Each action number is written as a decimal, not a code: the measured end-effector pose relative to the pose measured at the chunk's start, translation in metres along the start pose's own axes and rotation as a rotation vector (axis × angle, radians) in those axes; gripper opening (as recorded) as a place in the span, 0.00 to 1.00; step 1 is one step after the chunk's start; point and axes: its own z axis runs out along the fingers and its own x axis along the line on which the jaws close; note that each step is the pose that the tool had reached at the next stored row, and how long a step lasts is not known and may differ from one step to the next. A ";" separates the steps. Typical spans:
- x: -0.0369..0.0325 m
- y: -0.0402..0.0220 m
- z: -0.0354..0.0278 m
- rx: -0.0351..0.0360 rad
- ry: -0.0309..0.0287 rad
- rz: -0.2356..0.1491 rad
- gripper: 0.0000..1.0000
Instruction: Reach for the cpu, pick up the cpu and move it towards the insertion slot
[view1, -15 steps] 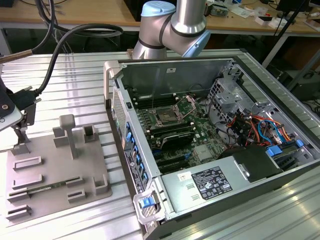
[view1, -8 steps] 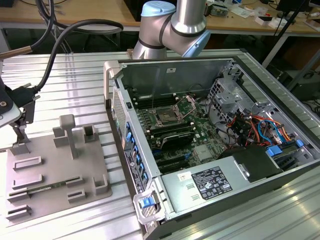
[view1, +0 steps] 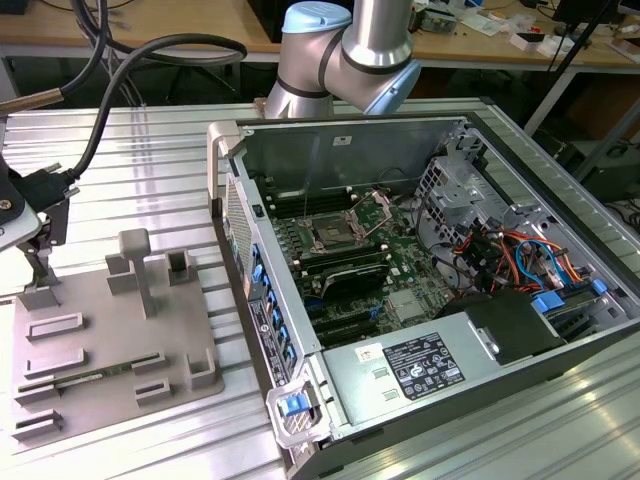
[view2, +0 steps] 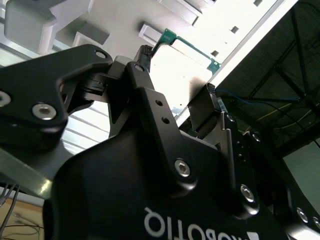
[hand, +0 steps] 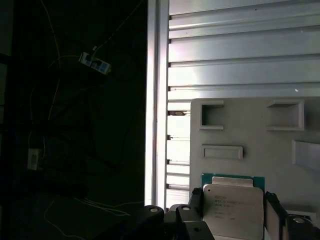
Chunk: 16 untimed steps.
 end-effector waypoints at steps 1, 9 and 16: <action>0.0000 0.0000 0.0000 0.0000 0.0000 0.000 0.55; 0.0000 0.0000 -0.0004 0.0001 0.0001 0.000 0.55; 0.0000 0.0003 -0.0103 0.0000 -0.0001 0.000 0.55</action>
